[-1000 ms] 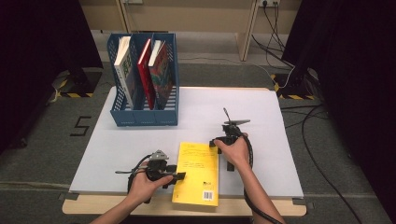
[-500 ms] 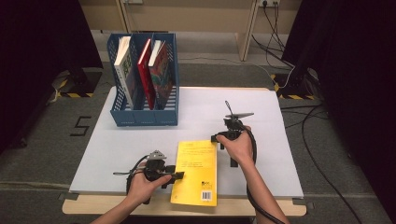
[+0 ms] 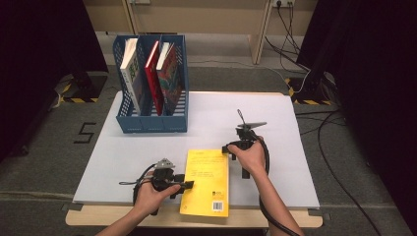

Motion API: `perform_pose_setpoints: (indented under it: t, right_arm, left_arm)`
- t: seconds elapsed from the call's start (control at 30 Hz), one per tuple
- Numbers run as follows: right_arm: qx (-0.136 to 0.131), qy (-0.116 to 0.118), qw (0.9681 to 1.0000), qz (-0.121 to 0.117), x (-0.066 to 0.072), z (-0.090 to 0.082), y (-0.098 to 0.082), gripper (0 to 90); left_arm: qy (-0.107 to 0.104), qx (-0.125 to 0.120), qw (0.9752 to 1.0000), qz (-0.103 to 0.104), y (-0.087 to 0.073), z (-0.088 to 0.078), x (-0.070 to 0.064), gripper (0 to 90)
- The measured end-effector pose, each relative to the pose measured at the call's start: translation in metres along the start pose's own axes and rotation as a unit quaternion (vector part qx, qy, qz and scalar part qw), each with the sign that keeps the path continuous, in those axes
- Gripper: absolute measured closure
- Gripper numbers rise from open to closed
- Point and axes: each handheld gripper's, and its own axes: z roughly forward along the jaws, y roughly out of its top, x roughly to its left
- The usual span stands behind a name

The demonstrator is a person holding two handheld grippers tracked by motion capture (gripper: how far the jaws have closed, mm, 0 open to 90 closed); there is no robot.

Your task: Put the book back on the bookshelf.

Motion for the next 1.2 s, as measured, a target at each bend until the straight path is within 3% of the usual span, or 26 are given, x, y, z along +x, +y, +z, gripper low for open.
perform_pose_setpoints:
  t: [0.27, 0.43, 0.63, 0.73, 1.2]
  right_arm:
    - [-0.017, 0.025, 0.9995, 0.007, 0.008, -0.013, 0.006, 73.3]
    - [-0.031, 0.028, 0.9991, 0.003, 0.015, -0.025, 0.013, 75.0]
    - [-0.042, 0.014, 0.999, -0.008, 0.019, -0.035, 0.021, 75.0]
    - [-0.044, 0.02, 0.9988, -0.012, 0.018, -0.038, 0.022, 74.1]
    - [-0.015, 0.014, 0.9996, -0.021, 0.006, -0.021, 0.015, 69.6]
  left_arm:
    - [0.004, 0.005, 0.9999, -0.011, 0.004, 0.0, 0.002, 50.9]
    - [0.002, 0.011, 0.9998, -0.014, 0.014, 0.006, 0.005, 52.0]
    - [0.002, 0.017, 0.9996, -0.021, 0.026, 0.017, 0.006, 52.8]
    - [-0.001, 0.019, 0.9995, -0.024, 0.028, 0.019, 0.008, 52.9]
    - [0.001, 0.008, 0.9997, -0.022, 0.024, 0.019, 0.008, 52.9]
